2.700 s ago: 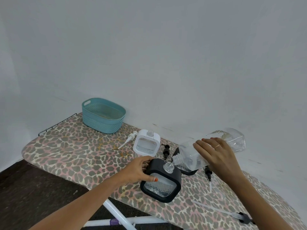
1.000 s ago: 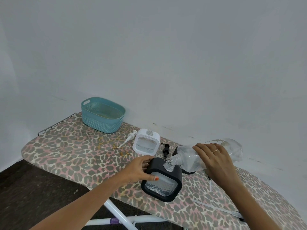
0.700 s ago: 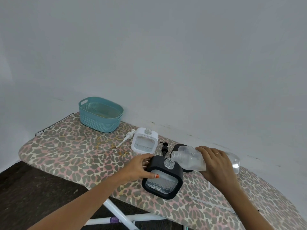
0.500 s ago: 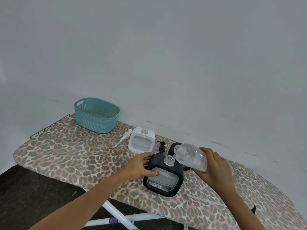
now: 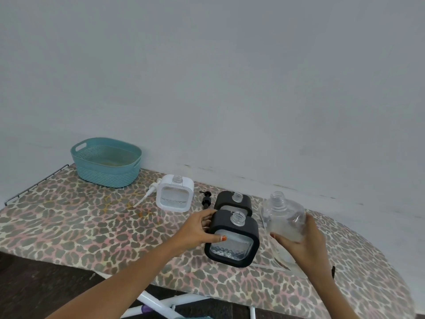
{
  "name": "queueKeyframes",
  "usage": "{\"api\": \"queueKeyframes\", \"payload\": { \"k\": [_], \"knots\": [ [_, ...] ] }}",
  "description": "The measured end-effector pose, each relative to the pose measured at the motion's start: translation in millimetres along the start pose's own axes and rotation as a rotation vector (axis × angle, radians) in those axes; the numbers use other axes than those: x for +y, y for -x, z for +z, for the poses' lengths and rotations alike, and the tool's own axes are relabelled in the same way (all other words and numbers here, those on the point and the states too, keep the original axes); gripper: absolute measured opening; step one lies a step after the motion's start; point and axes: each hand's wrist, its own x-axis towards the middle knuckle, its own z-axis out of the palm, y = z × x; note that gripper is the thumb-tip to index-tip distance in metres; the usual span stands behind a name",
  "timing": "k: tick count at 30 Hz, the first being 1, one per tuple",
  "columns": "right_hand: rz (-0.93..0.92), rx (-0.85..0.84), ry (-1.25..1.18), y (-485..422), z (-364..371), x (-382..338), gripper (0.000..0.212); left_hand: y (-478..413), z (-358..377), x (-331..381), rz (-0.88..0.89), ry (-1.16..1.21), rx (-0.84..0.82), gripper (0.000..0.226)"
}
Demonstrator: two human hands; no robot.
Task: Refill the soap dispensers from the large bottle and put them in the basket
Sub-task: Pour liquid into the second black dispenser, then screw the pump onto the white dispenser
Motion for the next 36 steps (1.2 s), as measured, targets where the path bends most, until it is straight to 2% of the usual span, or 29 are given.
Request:
{"api": "queueKeyframes", "payload": {
  "k": [3, 6, 19, 25, 31, 36],
  "knots": [
    [0.052, 0.044, -0.068, 2.6, -6.6, 16.5, 0.071, -10.9, 17.6, -5.8, -0.024, -0.004, -0.014, 0.063],
    [0.093, 0.084, -0.109, 4.9, -13.9, 34.5, 0.065, -23.2, 37.4, -6.9, -0.018, -0.005, -0.042, 0.056],
    [0.180, 0.205, -0.186, -5.3, -42.1, 92.5, 0.062, -101.6, 117.4, -16.5, -0.030, 0.008, -0.117, 0.054],
    [0.189, 0.242, -0.208, -18.9, -51.9, 116.0, 0.063, -135.6, 144.7, -28.6, -0.069, 0.004, -0.101, 0.062],
    [0.191, 0.274, -0.222, -30.0, -55.9, 135.6, 0.061, -160.5, 161.0, -39.2, -0.067, 0.039, -0.069, 0.057],
    [0.218, 0.296, -0.251, -35.1, -52.8, 144.8, 0.051, -174.9, 167.9, -50.0, -0.042, 0.042, -0.060, 0.050]
  ]
}}
